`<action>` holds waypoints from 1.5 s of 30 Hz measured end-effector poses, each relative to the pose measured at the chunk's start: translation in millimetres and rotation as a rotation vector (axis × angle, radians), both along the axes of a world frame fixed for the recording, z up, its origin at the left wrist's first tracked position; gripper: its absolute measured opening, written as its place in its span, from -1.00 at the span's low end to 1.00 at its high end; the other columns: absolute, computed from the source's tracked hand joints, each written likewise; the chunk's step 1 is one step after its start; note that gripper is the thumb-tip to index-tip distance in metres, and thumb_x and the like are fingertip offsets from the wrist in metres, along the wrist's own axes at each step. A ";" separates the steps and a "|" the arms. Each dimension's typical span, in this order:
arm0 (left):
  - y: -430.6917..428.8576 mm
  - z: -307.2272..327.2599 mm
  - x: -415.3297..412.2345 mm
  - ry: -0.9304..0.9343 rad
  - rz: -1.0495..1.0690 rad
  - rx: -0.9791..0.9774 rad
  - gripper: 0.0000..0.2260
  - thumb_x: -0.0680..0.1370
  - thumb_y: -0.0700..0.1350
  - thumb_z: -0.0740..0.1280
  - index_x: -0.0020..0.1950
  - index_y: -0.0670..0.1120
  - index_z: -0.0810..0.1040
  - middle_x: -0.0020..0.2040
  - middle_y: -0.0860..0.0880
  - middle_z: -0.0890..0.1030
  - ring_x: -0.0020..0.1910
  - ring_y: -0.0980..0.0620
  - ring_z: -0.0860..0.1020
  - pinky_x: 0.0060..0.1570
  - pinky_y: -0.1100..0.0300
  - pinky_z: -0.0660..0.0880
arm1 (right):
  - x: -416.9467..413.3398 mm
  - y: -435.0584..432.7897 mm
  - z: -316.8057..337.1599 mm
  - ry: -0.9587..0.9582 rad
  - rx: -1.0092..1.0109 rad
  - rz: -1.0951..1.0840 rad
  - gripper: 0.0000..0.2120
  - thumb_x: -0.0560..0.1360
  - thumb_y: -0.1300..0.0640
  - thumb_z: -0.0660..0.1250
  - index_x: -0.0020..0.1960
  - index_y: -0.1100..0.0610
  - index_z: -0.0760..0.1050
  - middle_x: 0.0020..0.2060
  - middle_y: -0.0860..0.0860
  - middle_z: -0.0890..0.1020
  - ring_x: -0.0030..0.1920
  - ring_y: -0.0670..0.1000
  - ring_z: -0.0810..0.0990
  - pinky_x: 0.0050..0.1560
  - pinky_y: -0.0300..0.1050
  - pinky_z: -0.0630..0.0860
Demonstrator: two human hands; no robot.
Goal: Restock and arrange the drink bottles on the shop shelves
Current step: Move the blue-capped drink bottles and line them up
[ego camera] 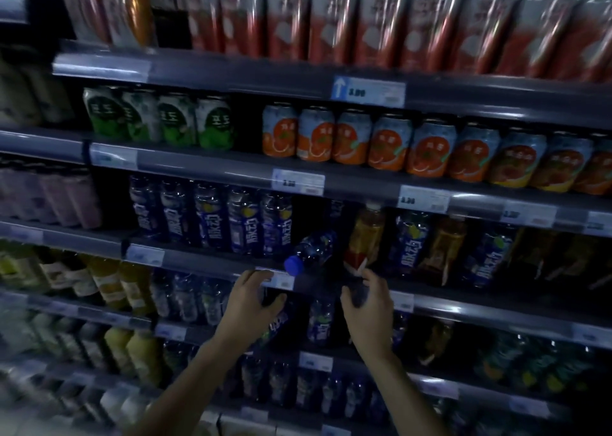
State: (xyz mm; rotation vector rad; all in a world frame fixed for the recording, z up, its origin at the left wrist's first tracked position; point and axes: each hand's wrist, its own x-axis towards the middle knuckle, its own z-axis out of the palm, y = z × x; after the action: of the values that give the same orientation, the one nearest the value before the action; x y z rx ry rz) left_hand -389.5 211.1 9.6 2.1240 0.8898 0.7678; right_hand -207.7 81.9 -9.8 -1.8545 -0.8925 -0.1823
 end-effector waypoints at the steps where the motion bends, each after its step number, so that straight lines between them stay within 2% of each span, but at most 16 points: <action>1: 2.7 -1.8 -0.8 -0.008 0.008 -0.005 -0.69 0.53 -0.02 0.38 0.24 0.05 0.43 0.11 0.16 0.34 0.08 0.11 0.40 0.04 0.19 0.37 | -3.8 1.6 -1.3 -0.012 -0.001 0.003 -0.58 0.49 0.06 0.41 0.30 0.10 0.43 0.13 -0.01 0.54 0.14 0.00 0.53 0.12 -0.03 0.52; 3: 6.8 -5.5 -1.5 -0.022 0.015 -0.026 -0.69 0.52 -0.02 0.39 0.24 0.04 0.44 0.09 0.16 0.36 0.07 0.11 0.41 0.02 0.20 0.36 | -9.5 4.9 -3.4 -0.033 -0.013 0.003 -0.59 0.49 0.05 0.41 0.30 0.07 0.43 0.12 -0.04 0.54 0.14 -0.02 0.52 0.12 -0.05 0.52; 8: 10.8 -12.1 7.8 -0.040 0.026 -0.093 -0.60 0.51 0.03 0.40 0.31 0.01 0.41 0.12 0.14 0.37 0.08 0.10 0.40 0.04 0.17 0.39 | -9.5 7.4 -8.5 -0.042 -0.037 -0.022 -0.59 0.48 0.05 0.41 0.28 0.11 0.43 0.12 0.00 0.55 0.13 0.04 0.54 0.09 0.07 0.54; 13: 10.9 -15.8 24.0 -0.069 0.011 -0.109 -0.72 0.51 0.02 0.40 0.17 0.14 0.42 0.06 0.27 0.36 0.05 0.12 0.42 0.01 0.18 0.38 | 0.0 5.5 -11.5 -0.043 -0.077 -0.009 -0.57 0.50 0.05 0.39 0.32 0.13 0.42 0.17 0.00 0.53 0.15 0.04 0.54 0.11 0.08 0.54; 15: 12.2 -18.4 30.2 -0.077 0.017 -0.117 -0.70 0.51 0.01 0.40 0.20 0.11 0.41 0.08 0.21 0.38 0.06 0.12 0.41 0.01 0.18 0.36 | 5.1 4.6 -12.9 -0.049 -0.099 -0.011 -0.57 0.50 0.05 0.38 0.32 0.12 0.42 0.18 0.00 0.52 0.16 0.04 0.53 0.11 0.08 0.53; 18: 14.9 -20.8 38.6 -0.081 0.037 -0.166 -0.56 0.51 0.01 0.40 0.35 -0.01 0.38 0.21 0.05 0.39 0.13 0.05 0.41 0.08 0.10 0.41 | 13.7 2.7 -16.2 -0.071 -0.116 -0.032 -0.59 0.50 0.06 0.39 0.31 0.11 0.42 0.18 0.00 0.52 0.17 0.06 0.53 0.12 0.06 0.53; 20: 14.7 -21.0 44.7 -0.105 0.057 -0.202 -0.52 0.51 0.01 0.40 0.38 -0.03 0.37 0.23 0.03 0.39 0.14 0.03 0.42 0.13 0.05 0.44 | 20.3 1.7 -19.7 -0.085 -0.131 -0.050 -0.59 0.49 0.08 0.40 0.30 0.13 0.44 0.16 0.03 0.53 0.17 0.08 0.53 0.13 0.06 0.53; 28: 5.6 -25.1 69.2 -0.322 0.171 -0.339 -0.63 0.49 -0.09 0.44 0.24 0.02 0.41 0.12 0.03 0.51 0.09 0.03 0.50 0.02 0.09 0.48 | 34.9 3.9 -34.2 -0.136 -0.217 -0.078 -0.59 0.49 0.13 0.40 0.29 0.21 0.45 0.18 0.11 0.53 0.19 0.14 0.51 0.15 0.12 0.50; 33: 3.4 -26.6 83.2 -0.405 0.258 -0.366 -0.66 0.44 -0.07 0.48 0.14 0.06 0.45 0.10 0.01 0.56 0.07 0.04 0.54 0.06 0.01 0.52 | 42.8 2.7 -36.6 -0.186 -0.229 -0.089 -0.61 0.45 0.20 0.42 0.25 0.25 0.47 0.16 0.14 0.52 0.20 0.17 0.49 0.16 0.12 0.49; 38: 2.1 -25.7 82.7 -0.471 0.304 -0.368 -0.67 0.43 -0.10 0.49 0.13 0.05 0.49 0.07 0.00 0.60 0.03 0.09 0.57 0.03 0.08 0.54 | 55.1 -1.3 -37.2 -0.214 -0.238 -0.089 -0.59 0.43 0.19 0.44 0.24 0.23 0.46 0.18 0.12 0.50 0.22 0.14 0.46 0.20 0.07 0.46; 41: -1.0 -20.2 80.8 -0.538 0.301 -0.356 -0.70 0.44 -0.12 0.49 0.07 0.13 0.49 0.04 0.05 0.60 0.03 0.09 0.58 0.04 0.04 0.54 | 59.1 -3.8 -38.1 -0.221 -0.255 -0.077 -0.58 0.42 0.19 0.44 0.25 0.21 0.46 0.19 0.11 0.50 0.24 0.13 0.44 0.23 0.07 0.43; 45: -1.0 -5.3 82.6 -0.634 0.317 -0.326 -0.69 0.43 -0.11 0.49 0.08 0.16 0.50 0.09 0.02 0.58 0.05 0.10 0.57 0.02 0.18 0.54 | 61.2 -5.1 -38.9 -0.219 -0.267 -0.060 -0.53 0.40 0.20 0.47 0.27 0.21 0.44 0.20 0.11 0.49 0.24 0.14 0.44 0.23 0.08 0.43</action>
State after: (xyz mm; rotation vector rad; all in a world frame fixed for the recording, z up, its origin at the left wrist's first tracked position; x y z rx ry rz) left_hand -306.9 210.0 4.3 1.3416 0.9216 1.2660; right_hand -146.6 76.8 -48.6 -2.1399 -1.0525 -0.3207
